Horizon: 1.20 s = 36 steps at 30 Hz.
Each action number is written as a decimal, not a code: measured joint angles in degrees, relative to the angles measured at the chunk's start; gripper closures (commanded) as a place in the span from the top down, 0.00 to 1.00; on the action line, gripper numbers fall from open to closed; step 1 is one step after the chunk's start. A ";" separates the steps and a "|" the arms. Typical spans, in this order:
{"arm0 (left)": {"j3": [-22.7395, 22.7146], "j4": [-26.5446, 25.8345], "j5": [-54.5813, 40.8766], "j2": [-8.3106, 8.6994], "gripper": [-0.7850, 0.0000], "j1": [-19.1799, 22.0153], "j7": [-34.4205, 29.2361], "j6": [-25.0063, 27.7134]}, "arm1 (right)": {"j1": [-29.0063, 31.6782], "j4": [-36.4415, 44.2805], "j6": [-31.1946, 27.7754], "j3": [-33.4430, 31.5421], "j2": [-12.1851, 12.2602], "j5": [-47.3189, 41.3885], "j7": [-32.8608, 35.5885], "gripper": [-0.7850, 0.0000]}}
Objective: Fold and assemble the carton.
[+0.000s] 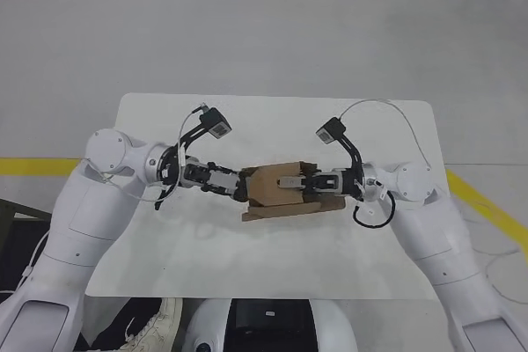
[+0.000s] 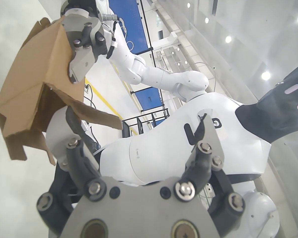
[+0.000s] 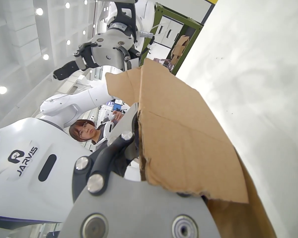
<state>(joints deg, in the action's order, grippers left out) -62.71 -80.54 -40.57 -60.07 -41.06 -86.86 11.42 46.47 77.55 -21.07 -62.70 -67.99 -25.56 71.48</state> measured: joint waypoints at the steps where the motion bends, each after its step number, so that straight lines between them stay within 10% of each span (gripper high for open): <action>1: 0.00 0.05 0.20 0.01 1.00 -0.09 0.14 -0.06 | 0.13 0.31 0.01 -0.08 0.04 -0.08 0.04 0.00; 36: -0.93 0.67 1.62 0.21 1.00 -0.05 0.99 -0.05 | 0.61 1.58 -0.71 6.51 -1.01 -4.15 2.86 0.00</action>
<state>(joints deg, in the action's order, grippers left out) -63.64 -79.87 -38.95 -59.87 -41.11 -85.87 11.37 47.08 79.13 -21.79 -56.19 -69.00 -29.71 74.34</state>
